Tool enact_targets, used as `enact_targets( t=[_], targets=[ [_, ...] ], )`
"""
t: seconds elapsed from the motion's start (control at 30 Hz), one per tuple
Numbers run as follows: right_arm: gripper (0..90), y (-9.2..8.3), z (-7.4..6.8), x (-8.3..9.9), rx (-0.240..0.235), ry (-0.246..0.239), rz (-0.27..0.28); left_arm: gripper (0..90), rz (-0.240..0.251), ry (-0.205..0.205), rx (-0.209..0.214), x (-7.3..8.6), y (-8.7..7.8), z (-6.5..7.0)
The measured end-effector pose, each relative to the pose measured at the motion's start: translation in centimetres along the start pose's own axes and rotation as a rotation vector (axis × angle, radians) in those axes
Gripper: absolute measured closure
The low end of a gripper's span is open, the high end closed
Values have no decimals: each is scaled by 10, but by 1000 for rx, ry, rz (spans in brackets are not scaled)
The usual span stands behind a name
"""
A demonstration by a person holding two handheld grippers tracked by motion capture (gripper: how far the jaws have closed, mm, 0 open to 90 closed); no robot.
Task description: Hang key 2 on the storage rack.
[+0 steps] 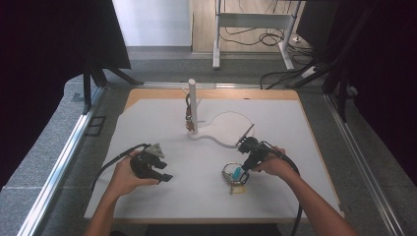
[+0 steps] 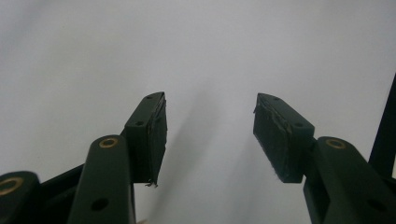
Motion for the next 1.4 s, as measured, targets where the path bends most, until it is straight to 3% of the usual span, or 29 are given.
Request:
enact_targets(
  t=[0.3, 0.47, 0.67, 0.8, 1.0, 1.17, 1.4],
  targets=[
    [736, 14, -4, -2, 20, 13, -75, 451, 8, -4, 2, -1, -1, 0],
    [796, 17, -3, -4, 24, 51, -104, 451, 9, -3, 4, 0, -1, 1],
    [815, 18, -4, -3, 27, 90, -102, 451, 5, -1, 3, 0, -1, 0],
    [853, 18, -5, -3, 36, 90, -103, 451, 0, -2, 1, 0, 0, 1],
    [870, 18, -5, -3, 7, 87, -103, 451, 2, 0, -2, 0, -1, 0],
    [871, 11, -7, -3, -21, 71, -102, 451, 4, -3, -3, 1, -2, 0],
    [874, -14, -8, -8, -57, 66, -66, 451, 2, 4, -5, 1, -4, -1]
  ],
)
Point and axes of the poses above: each handheld gripper's, and its own axes: y roughly forward along the jaws, x roughly out of its underside, z roughly to its right, the point moved 8 cm from there along y, roughly forward along the jaws, and after that the axes turned 2 degrees about z, right-handed, at the moved point
